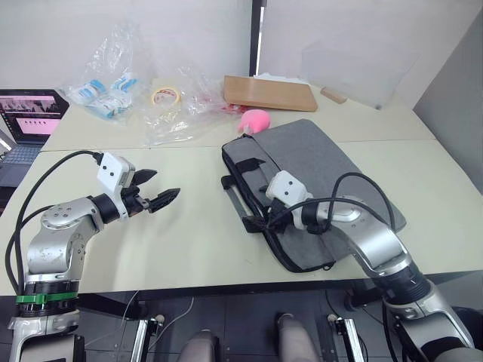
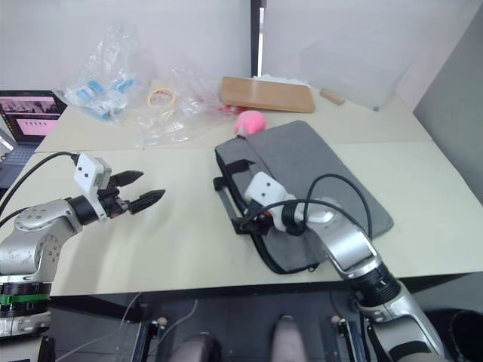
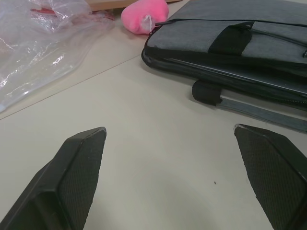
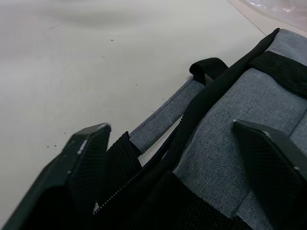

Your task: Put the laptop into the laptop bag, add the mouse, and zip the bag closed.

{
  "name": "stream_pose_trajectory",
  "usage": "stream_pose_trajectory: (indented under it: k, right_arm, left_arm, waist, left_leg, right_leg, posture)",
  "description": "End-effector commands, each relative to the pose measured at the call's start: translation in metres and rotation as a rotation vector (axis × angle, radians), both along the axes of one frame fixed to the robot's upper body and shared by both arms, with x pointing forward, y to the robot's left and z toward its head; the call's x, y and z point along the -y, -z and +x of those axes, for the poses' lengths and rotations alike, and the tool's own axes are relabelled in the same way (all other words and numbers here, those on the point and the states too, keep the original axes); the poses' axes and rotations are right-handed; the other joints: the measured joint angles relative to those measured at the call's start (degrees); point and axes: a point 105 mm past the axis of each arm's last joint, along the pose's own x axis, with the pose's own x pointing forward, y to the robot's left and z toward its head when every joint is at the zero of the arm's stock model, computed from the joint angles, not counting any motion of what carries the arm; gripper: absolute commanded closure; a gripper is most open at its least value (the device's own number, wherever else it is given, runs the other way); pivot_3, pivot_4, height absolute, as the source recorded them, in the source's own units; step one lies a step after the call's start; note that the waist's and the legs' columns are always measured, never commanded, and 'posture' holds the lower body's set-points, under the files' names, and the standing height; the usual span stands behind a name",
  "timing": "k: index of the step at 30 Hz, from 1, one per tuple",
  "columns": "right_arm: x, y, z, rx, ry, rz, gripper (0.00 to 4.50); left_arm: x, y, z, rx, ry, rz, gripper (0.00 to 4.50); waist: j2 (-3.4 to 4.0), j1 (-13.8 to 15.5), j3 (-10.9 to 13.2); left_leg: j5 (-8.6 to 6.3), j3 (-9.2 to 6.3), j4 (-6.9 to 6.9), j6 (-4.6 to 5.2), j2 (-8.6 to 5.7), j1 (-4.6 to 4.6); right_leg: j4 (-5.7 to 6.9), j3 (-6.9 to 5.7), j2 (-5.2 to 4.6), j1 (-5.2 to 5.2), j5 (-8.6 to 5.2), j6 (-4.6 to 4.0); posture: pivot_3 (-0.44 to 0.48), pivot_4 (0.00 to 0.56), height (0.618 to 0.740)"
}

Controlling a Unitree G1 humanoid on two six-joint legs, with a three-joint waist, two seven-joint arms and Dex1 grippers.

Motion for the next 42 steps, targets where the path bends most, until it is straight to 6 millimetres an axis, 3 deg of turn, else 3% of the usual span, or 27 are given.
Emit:
stream_pose_trajectory:
  k: [1,7,9,16,22,25,27,28,29,33,39,42]
  right_arm:
    - [-0.001,-0.005,0.002,0.036,-0.004,-0.020,1.90]
    - [0.002,-0.004,0.004,0.021,-0.008,-0.025,4.00]
    - [0.002,-0.005,0.004,0.015,-0.013,-0.023,4.43]
    - [-0.009,-0.020,-0.020,-0.136,-0.141,0.125,4.43]
    - [-0.008,-0.021,-0.046,-0.234,-0.266,0.121,4.43]
    - [-0.003,-0.022,-0.046,-0.219,-0.263,0.102,4.43]
    - [-0.002,-0.030,-0.032,-0.107,-0.202,0.099,4.43]
    - [-0.003,-0.033,-0.029,-0.073,-0.190,0.101,3.94]
    - [-0.004,-0.034,-0.026,-0.046,-0.186,0.094,3.90]
    - [-0.006,-0.034,-0.011,0.065,-0.125,0.027,2.56]
    - [-0.010,-0.029,-0.004,0.099,-0.056,0.010,0.53]
    - [-0.007,-0.025,0.001,0.119,0.005,-0.021,0.53]
  left_arm:
    - [-0.001,-0.017,-0.001,0.061,0.005,0.006,0.00]
    - [-0.001,-0.018,-0.001,0.067,0.000,0.005,0.00]
    - [-0.001,-0.018,-0.001,0.066,0.000,0.004,0.00]
    - [0.000,-0.016,-0.002,0.061,0.002,0.002,0.00]
    - [-0.001,-0.016,-0.001,0.059,0.006,0.004,0.00]
    - [0.000,-0.016,-0.001,0.057,0.010,0.007,0.00]
    - [0.000,-0.016,0.000,0.056,0.010,0.006,0.00]
    - [0.000,-0.016,0.000,0.056,0.012,0.006,0.00]
    - [0.000,-0.015,0.000,0.056,0.012,0.006,0.00]
    - [0.001,-0.016,0.000,0.059,0.014,0.004,0.00]
    - [0.000,-0.016,-0.001,0.060,0.011,0.003,0.00]
    - [0.000,-0.015,-0.002,0.059,0.009,0.003,0.00]
  waist:
    - [0.00,-0.1,0.0]
    - [0.00,-0.1,0.0]
    - [0.00,-0.1,0.0]
    - [0.00,0.0,0.0]
    - [0.00,0.1,0.0]
    - [0.00,0.1,0.0]
    - [0.00,0.1,0.0]
    - [0.00,0.1,0.0]
    - [0.00,0.0,0.0]
    - [0.00,0.0,0.0]
    - [0.00,0.0,0.0]
    - [0.00,0.0,0.0]
  left_leg:
    - [0.00,-0.01,-0.01,0.00,0.00,0.00]
    - [0.00,0.00,-0.01,0.00,0.00,0.00]
    - [0.00,0.00,-0.01,0.00,0.00,0.01]
    - [0.00,-0.02,-0.01,0.00,0.00,0.00]
    - [0.00,-0.04,-0.01,0.00,0.00,0.00]
    - [0.00,-0.03,0.00,0.00,0.00,0.00]
    - [0.00,-0.03,-0.01,0.00,0.00,0.00]
    - [0.00,-0.03,-0.01,0.00,0.01,0.01]
    - [0.00,-0.03,-0.01,0.00,0.00,0.01]
    - [0.00,-0.02,-0.01,0.00,0.00,0.01]
    - [0.00,-0.02,-0.01,0.00,0.00,0.00]
    - [0.00,-0.02,-0.01,0.00,0.00,0.00]
  right_leg:
    - [0.00,0.00,0.01,0.00,0.00,0.00]
    - [0.00,0.00,0.01,0.00,0.00,0.00]
    - [0.00,0.00,0.01,0.00,0.00,0.00]
    - [0.00,0.00,0.01,0.00,0.00,0.00]
    - [0.00,-0.01,0.00,0.00,0.00,0.00]
    - [-0.01,-0.01,0.01,0.00,0.00,0.00]
    - [0.00,-0.01,0.01,0.00,0.00,0.00]
    - [0.01,-0.01,0.01,0.00,0.00,0.00]
    - [0.01,-0.01,0.01,0.00,0.00,0.00]
    - [0.01,-0.01,0.01,0.00,0.00,0.00]
    - [0.00,-0.01,0.01,0.00,0.00,0.00]
    - [0.00,-0.01,0.01,-0.01,0.00,0.00]
  posture:
    - [0.000,0.150,0.740]
    - [0.000,0.150,0.740]
    - [0.000,0.150,0.740]
    - [0.000,0.150,0.740]
    - [0.000,0.150,0.740]
    - [0.000,0.150,0.740]
    - [0.000,0.150,0.740]
    - [0.000,0.150,0.740]
    - [0.000,0.150,0.740]
    - [0.000,0.150,0.740]
    - [0.000,0.150,0.740]
    - [0.000,0.150,0.740]
